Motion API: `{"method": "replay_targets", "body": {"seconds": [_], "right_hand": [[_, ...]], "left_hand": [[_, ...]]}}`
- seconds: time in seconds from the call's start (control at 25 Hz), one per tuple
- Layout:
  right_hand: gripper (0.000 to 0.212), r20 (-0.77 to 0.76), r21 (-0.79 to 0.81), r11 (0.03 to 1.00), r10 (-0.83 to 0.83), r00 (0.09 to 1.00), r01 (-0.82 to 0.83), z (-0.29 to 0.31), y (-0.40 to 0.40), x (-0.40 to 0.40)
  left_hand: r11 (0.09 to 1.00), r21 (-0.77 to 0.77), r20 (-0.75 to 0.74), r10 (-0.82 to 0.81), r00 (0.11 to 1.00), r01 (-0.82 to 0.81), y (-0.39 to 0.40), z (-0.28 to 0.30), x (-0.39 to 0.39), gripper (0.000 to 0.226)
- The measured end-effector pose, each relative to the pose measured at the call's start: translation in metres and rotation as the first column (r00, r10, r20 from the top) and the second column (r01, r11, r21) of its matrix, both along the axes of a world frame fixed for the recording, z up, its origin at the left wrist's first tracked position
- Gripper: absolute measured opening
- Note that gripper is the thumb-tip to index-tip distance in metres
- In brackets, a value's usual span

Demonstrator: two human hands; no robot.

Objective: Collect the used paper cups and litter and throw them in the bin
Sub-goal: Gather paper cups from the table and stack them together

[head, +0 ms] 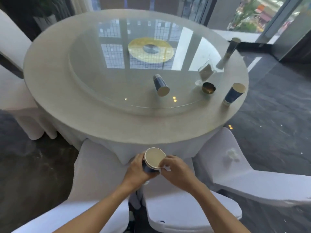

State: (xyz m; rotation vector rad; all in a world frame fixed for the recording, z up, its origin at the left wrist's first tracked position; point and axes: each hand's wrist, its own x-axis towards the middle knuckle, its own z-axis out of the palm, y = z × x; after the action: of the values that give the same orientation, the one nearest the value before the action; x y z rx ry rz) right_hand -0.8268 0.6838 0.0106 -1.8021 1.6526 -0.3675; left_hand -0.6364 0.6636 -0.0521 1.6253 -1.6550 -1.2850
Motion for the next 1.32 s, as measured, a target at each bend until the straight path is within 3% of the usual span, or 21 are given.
{"method": "replay_targets", "body": {"seconds": [0.16, 0.28, 0.36, 0.48, 0.72, 0.96, 1.08, 1.16, 1.24, 1.32], "right_hand": [[0.024, 0.249, 0.224, 0.969, -0.163, 0.955, 0.107, -0.02, -0.018, -0.042], [0.025, 0.286, 0.293, 0.944, -0.235, 0.929, 0.149, -0.054, -0.032, -0.087], [0.019, 0.195, 0.317, 0.937, -0.218, 0.956, 0.149, -0.084, -0.046, -0.113], [0.036, 0.01, 0.378, 0.915, -0.154, 0.988, 0.139, -0.138, -0.059, -0.14], [0.054, -0.126, 0.511, 0.857, -0.001, 0.992, 0.065, -0.269, -0.083, -0.142], [0.065, -0.31, 0.568, 0.81, 0.373, 0.874, -0.144, -0.397, -0.075, -0.134], [0.049, -0.406, 0.497, 0.841, 0.444, 0.799, -0.215, -0.429, -0.064, -0.138], [0.026, -0.359, 0.474, 0.858, 0.394, 0.846, -0.198, -0.43, -0.061, -0.139], [0.008, -0.299, 0.491, 0.87, 0.227, 0.927, -0.055, -0.409, -0.066, -0.138], [0.019, -0.161, 0.491, 0.862, -0.055, 0.985, 0.129, -0.372, -0.074, -0.135]], "left_hand": [[0.997, 0.016, 0.068, 0.076, 0.995, -0.077, 0.008, -0.018, -0.031, 0.081], [0.988, 0.034, 0.127, 0.145, 0.981, -0.15, 0.021, -0.034, -0.056, 0.088], [0.985, 0.046, 0.129, 0.161, 0.978, -0.168, 0.023, -0.05, -0.072, 0.089], [0.974, 0.084, 0.114, 0.2, 0.973, -0.21, 0.022, -0.08, -0.091, 0.086], [0.98, 0.119, 0.151, 0.142, 0.978, -0.161, 0.001, -0.167, -0.106, 0.087], [0.976, 0.148, 0.134, 0.139, 0.981, -0.159, -0.011, -0.24, -0.104, 0.09], [0.972, 0.163, 0.127, 0.146, 0.981, -0.166, -0.006, -0.26, -0.103, 0.088], [0.97, 0.175, 0.127, 0.15, 0.98, -0.171, -0.001, -0.26, -0.105, 0.089], [0.969, 0.184, 0.139, 0.142, 0.98, -0.166, 0.005, -0.251, -0.107, 0.09], [0.967, 0.195, 0.145, 0.136, 0.98, -0.163, 0.008, -0.234, -0.11, 0.09]]}}
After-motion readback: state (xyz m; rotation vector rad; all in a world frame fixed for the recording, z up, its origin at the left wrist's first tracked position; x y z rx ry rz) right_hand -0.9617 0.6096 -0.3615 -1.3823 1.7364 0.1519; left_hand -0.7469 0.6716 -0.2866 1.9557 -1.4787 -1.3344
